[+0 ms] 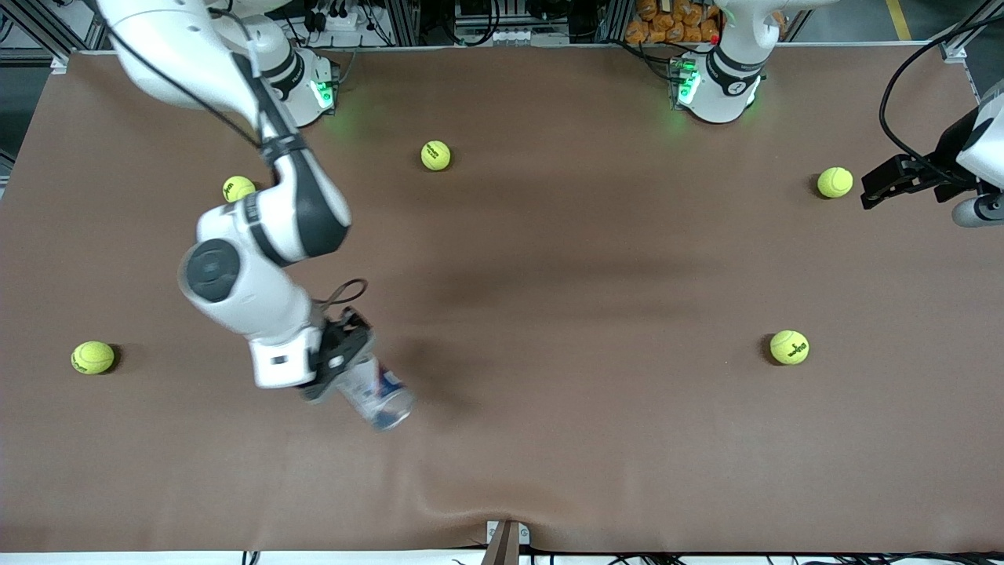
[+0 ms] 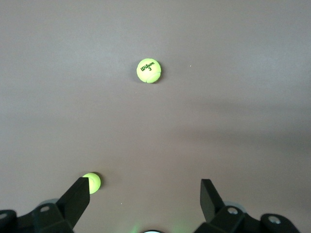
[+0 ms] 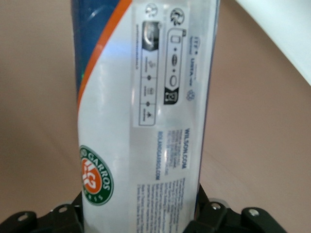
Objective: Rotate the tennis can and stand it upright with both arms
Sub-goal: 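Lift and carry the can with the right gripper toward table center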
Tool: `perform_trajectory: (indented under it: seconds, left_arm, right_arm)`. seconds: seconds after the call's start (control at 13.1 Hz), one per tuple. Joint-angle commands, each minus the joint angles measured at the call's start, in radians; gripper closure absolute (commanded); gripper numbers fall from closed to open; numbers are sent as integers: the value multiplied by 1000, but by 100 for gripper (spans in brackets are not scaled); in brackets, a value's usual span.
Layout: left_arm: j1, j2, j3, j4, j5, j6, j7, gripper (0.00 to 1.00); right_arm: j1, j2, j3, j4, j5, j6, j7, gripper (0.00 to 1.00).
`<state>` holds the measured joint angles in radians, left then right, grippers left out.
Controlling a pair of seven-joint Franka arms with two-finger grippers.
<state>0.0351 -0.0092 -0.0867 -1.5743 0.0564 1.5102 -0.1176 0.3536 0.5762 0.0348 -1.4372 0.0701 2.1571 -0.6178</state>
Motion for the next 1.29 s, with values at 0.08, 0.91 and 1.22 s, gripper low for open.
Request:
perform_trajectory:
  seconds: [0.08, 0.91, 1.22]
  left_arm:
    - [9, -6, -4, -6, -13, -2, 18, 0]
    - [9, 0, -4, -10, -13, -1, -2, 0]
    - [9, 5, -4, -12, -15, -1, -4, 0]
  right_arm:
    - [157, 19, -9, 11, -82, -2, -39, 19]
    - [447, 232, -15, 123, -233, 44, -149, 18]
    - [394, 231, -15, 120, -240, 32, -224, 18]
